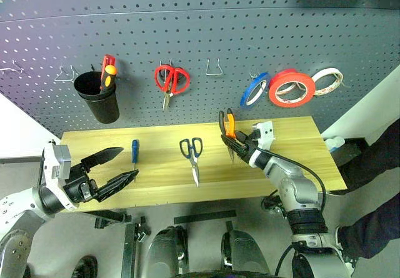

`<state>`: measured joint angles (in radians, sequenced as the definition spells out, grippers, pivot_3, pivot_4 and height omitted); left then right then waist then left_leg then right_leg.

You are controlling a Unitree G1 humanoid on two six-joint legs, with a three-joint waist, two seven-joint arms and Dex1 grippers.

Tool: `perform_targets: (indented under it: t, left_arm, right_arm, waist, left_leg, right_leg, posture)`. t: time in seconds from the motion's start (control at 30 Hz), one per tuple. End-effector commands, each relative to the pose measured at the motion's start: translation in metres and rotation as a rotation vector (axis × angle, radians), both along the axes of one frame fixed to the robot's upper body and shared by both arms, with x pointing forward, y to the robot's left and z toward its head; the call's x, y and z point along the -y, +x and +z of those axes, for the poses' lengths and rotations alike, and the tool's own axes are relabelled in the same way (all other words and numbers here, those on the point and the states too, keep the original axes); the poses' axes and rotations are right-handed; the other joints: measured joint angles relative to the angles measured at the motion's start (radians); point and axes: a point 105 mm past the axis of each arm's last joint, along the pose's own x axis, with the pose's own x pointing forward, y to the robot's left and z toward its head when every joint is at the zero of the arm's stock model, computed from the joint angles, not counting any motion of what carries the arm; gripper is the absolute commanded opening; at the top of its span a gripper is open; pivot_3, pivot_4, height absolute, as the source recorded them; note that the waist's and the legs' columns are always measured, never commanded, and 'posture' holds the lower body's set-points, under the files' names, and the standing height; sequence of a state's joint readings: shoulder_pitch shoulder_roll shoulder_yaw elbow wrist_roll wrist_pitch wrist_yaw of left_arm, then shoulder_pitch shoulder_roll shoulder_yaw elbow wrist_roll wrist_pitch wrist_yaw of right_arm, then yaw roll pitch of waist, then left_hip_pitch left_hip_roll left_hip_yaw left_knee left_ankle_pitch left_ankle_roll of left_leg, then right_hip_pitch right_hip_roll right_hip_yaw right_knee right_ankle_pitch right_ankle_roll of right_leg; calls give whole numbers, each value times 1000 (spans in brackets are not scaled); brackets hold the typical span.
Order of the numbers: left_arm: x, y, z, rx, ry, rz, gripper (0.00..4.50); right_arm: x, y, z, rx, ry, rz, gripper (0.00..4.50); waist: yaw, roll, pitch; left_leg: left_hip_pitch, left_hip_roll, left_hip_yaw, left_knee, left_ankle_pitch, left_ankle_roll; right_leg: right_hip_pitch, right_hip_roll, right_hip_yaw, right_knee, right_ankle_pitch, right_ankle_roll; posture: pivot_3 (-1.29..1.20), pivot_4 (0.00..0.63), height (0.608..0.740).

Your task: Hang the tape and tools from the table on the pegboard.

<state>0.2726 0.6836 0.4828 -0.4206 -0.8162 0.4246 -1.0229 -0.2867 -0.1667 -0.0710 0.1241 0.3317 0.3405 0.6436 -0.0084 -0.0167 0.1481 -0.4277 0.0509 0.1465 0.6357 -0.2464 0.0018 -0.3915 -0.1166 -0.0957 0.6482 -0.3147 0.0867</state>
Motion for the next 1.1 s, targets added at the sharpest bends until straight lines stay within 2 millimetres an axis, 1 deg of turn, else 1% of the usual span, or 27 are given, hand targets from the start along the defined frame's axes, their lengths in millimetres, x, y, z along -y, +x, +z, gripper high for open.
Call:
perform_targets:
  t: [0.03, 0.13, 0.37, 0.6, 0.7, 0.77, 0.93, 1.1]
  left_arm:
    - [0, 2, 10, 64, -22, 10, 4500]
    - [3, 3, 12, 86, -35, 10, 4500]
    - [5, 7, 6, 99, -44, 25, 4500]
    - [9, 13, 5, 125, -53, 28, 4500]
    - [8, 15, 7, 143, -53, 36, 4500]
    - [8, 16, 8, 152, -58, 40, 4500]
    - [11, 18, 7, 158, -74, 40, 4500]
    - [11, 17, 5, 150, -67, 43, 4500]
  right_arm:
    - [-3, -3, 35, 168, 35, 50, 2131]
    - [-5, 2, 49, 232, 45, 61, 2131]
    - [-15, 10, 73, 325, 53, 98, 2131]
    - [-29, 24, 111, 418, 120, 102, 2131]
    - [-33, 31, 125, 452, 136, 97, 2131]
    - [-36, 35, 132, 469, 149, 86, 2131]
    - [-43, 47, 141, 493, 158, 53, 2131]
    - [-50, 61, 157, 531, 164, -11, 2131]
  waist:
    - [-5, -1, -10]
    - [-9, -3, -24]
    - [-9, -3, -43]
    - [-8, -2, -51]
    - [-6, -2, -53]
    - [-6, -2, -54]
    - [-6, -2, -55]
    - [-8, -2, -58]
  left_leg:
    - [0, 0, 0, 0, 0, 0]
    - [1, 0, 0, 2, 0, 0]
    - [1, 1, -1, 9, 0, 0]
    - [2, 1, -2, 14, 0, -1]
    - [2, 1, -2, 14, 1, -1]
    - [2, 1, -2, 14, 1, -1]
    - [2, 0, -2, 14, 1, -1]
    - [2, 0, -1, 15, 1, -1]
  right_leg:
    - [0, 0, 0, 0, 0, 0]
    - [1, 1, 0, 2, 0, 0]
    - [2, 3, 0, 8, 0, 0]
    - [2, 2, 0, 13, 1, -1]
    - [2, 2, 0, 14, 1, -1]
    - [2, 2, 1, 14, 1, -1]
    - [2, 2, 1, 15, 1, -1]
    - [1, 2, 1, 17, 1, -1]
  posture:
    - [69, 18, 740]
    - [70, 1, 740]
    - [81, 0, 740]
    - [95, 0, 740]
    - [103, 0, 740]
    - [105, 0, 740]
    - [114, 0, 740]
    - [121, 0, 740]
